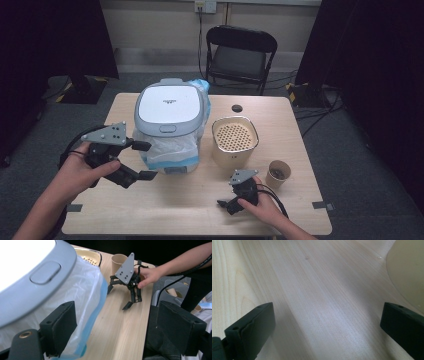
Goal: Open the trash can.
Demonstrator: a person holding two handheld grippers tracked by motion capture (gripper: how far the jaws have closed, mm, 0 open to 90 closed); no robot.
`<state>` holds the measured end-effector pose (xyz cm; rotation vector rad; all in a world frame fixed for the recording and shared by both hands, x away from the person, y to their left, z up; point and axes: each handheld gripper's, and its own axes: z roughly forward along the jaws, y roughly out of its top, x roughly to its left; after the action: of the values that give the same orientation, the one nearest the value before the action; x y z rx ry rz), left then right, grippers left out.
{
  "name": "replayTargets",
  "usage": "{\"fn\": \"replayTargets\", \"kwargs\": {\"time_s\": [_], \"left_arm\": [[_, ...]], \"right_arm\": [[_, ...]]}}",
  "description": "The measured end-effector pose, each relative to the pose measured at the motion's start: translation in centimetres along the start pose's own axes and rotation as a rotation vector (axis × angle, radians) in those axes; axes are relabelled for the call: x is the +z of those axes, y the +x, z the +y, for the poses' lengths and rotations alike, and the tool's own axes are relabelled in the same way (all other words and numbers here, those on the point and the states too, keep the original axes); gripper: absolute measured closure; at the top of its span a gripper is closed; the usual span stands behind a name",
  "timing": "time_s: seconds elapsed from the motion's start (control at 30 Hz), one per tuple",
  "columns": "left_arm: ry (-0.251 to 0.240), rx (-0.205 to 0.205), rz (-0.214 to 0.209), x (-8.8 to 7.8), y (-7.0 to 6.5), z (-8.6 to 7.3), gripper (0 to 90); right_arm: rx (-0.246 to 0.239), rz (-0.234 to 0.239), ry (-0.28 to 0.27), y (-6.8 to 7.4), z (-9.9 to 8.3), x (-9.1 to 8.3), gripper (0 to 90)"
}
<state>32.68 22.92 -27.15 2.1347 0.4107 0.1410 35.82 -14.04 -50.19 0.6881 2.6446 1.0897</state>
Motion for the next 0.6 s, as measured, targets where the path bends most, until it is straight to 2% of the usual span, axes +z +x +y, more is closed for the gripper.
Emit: {"fn": "replayTargets", "kwargs": {"time_s": [0.27,0.6], "left_arm": [[0.006,0.012,0.006,0.1,1.0,1.9,15.9],[-0.016,0.03,0.018,-0.3,1.6,3.7,15.9]], "right_arm": [[0.002,0.0,0.0,0.0,0.0,0.0,0.0],[0.001,0.0,-0.001,0.0,0.0,0.0,0.0]]}}
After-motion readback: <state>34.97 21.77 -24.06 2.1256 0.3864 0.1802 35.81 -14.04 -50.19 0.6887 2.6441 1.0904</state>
